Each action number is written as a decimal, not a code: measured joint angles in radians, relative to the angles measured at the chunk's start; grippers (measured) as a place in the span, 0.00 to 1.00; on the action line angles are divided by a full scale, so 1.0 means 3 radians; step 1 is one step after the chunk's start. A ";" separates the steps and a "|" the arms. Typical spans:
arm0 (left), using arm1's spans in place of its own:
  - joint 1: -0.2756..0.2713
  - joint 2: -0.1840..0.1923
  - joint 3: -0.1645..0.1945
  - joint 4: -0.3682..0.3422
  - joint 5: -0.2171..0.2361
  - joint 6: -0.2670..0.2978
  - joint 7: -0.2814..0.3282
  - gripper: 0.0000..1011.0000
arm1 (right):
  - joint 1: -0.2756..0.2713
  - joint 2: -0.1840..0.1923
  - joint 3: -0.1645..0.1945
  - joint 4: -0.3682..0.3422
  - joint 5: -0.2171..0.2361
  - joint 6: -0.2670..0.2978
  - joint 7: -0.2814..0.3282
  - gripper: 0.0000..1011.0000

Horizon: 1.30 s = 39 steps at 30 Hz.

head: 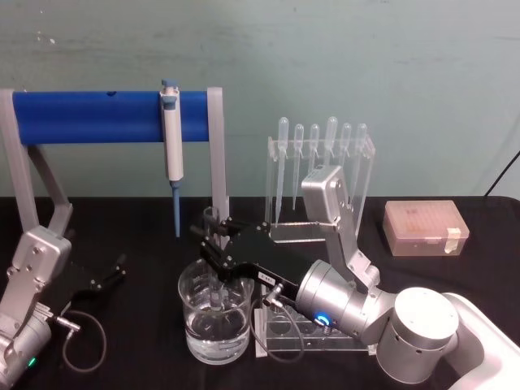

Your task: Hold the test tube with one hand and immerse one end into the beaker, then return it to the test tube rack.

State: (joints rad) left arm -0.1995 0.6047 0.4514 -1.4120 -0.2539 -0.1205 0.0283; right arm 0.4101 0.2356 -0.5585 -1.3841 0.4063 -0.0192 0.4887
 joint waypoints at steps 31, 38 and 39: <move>0.0000 0.0000 0.0000 0.0000 0.0000 0.0000 0.0000 0.99 | -0.0070 -0.0034 0.0000 0.0059 -0.0053 -0.0001 0.0018 0.22; 0.0000 0.0000 0.0000 0.0000 0.0000 0.0000 0.0000 0.99 | -0.0072 -0.0035 0.0003 0.0059 -0.0057 0.0006 0.0017 0.22; 0.0000 0.0000 0.0000 0.0000 0.0000 0.0000 0.0000 0.99 | -0.0072 -0.0035 0.0003 0.0059 -0.0057 0.0007 0.0017 0.22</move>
State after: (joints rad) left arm -0.1995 0.6047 0.4514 -1.4120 -0.2539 -0.1205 0.0283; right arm 0.3886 0.2251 -0.5577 -1.3665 0.3893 -0.0172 0.4937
